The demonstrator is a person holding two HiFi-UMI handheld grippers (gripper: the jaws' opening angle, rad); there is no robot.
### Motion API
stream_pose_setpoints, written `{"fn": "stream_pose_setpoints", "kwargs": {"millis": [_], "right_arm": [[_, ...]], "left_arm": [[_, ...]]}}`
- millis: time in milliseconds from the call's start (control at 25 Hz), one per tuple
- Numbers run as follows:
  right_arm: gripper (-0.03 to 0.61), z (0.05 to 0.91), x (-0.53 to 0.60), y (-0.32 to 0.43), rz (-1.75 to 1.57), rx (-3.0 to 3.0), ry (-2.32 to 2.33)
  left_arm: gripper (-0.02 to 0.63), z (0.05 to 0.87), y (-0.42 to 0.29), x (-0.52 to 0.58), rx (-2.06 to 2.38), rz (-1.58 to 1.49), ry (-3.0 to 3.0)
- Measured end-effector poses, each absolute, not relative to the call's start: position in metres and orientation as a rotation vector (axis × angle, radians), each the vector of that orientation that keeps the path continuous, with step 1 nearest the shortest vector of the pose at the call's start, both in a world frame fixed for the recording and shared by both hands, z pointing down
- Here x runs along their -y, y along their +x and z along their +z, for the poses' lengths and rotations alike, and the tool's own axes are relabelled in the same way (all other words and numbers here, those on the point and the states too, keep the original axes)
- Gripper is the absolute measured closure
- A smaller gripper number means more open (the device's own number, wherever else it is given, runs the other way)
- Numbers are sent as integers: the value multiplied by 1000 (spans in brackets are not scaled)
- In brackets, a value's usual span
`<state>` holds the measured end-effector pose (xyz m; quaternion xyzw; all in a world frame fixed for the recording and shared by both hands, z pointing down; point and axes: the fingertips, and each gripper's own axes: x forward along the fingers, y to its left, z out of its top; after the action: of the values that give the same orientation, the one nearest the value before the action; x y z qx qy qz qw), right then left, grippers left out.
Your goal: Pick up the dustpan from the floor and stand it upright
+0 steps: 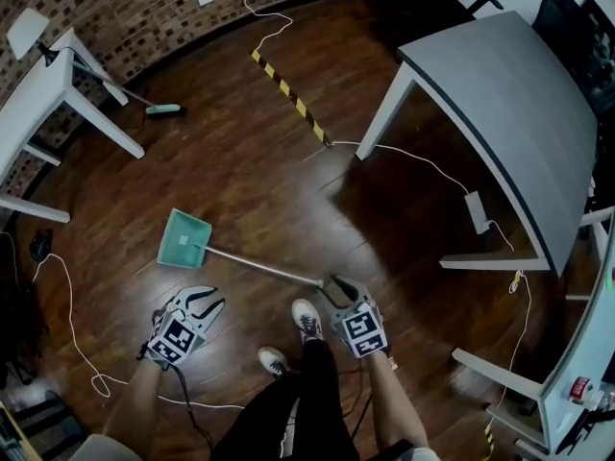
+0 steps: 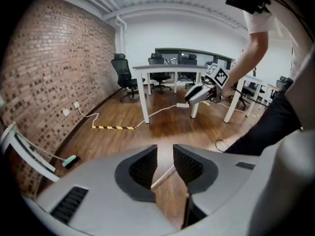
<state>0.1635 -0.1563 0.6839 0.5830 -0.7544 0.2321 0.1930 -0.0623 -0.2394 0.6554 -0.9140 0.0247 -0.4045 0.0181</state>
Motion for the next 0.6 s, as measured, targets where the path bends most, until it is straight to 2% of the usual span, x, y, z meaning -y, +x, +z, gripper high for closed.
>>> {"fn": "stream_pose_setpoints", "kwargs": {"millis": [240, 600], "right_arm": [[402, 825, 133, 178, 725, 2047, 1452], [396, 1025, 99, 177, 844, 2012, 1311]], "left_arm": [[495, 807, -27, 227, 208, -1439, -2736], [454, 1014, -7, 244, 412, -1616, -2586]]}}
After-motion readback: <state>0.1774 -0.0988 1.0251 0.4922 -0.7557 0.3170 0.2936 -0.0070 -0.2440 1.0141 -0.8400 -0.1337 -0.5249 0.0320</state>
